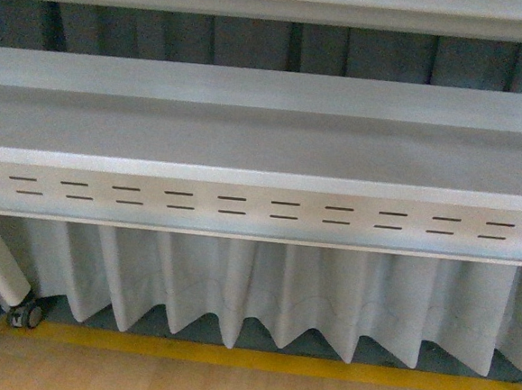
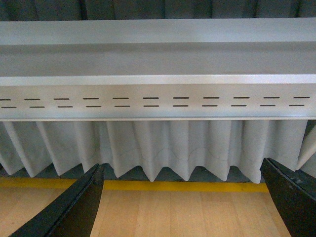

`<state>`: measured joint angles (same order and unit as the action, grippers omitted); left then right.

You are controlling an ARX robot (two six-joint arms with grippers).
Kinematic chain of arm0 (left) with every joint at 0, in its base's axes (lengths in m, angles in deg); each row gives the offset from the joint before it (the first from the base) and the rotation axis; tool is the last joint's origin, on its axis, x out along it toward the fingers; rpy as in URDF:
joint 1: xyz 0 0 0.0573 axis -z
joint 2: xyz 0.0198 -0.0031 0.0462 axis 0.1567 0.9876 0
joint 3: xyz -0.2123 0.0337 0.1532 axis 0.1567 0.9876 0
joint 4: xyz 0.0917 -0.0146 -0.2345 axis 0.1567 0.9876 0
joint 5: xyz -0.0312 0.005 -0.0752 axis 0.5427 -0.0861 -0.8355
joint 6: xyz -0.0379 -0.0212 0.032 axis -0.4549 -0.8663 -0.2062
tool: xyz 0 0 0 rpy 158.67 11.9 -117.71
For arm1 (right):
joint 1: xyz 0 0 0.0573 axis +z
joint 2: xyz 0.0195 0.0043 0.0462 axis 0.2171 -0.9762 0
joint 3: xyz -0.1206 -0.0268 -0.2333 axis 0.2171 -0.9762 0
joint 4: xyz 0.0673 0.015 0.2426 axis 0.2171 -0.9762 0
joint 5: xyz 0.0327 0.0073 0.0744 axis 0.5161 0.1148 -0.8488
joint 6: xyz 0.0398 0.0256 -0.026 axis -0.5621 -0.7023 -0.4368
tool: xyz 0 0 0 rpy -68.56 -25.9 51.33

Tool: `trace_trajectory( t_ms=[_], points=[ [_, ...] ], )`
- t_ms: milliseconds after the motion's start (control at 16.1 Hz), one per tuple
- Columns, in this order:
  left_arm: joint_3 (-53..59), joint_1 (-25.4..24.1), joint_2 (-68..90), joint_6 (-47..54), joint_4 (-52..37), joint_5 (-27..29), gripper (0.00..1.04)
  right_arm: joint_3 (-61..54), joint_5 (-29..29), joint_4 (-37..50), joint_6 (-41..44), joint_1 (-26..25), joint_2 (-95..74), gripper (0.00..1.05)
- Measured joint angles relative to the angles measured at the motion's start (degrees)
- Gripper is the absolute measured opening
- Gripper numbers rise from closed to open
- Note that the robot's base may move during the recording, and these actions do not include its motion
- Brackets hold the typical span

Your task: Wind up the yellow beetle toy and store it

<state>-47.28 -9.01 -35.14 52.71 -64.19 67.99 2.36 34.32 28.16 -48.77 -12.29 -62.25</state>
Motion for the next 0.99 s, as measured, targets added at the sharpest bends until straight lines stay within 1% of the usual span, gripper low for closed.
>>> trace_trajectory(
  t_ms=[993],
  points=[
    [0.0, 0.0, 0.0, 0.0, 0.0, 0.0, 0.98, 0.0, 0.0, 0.0, 0.0, 0.0, 0.0, 0.98]
  ],
)
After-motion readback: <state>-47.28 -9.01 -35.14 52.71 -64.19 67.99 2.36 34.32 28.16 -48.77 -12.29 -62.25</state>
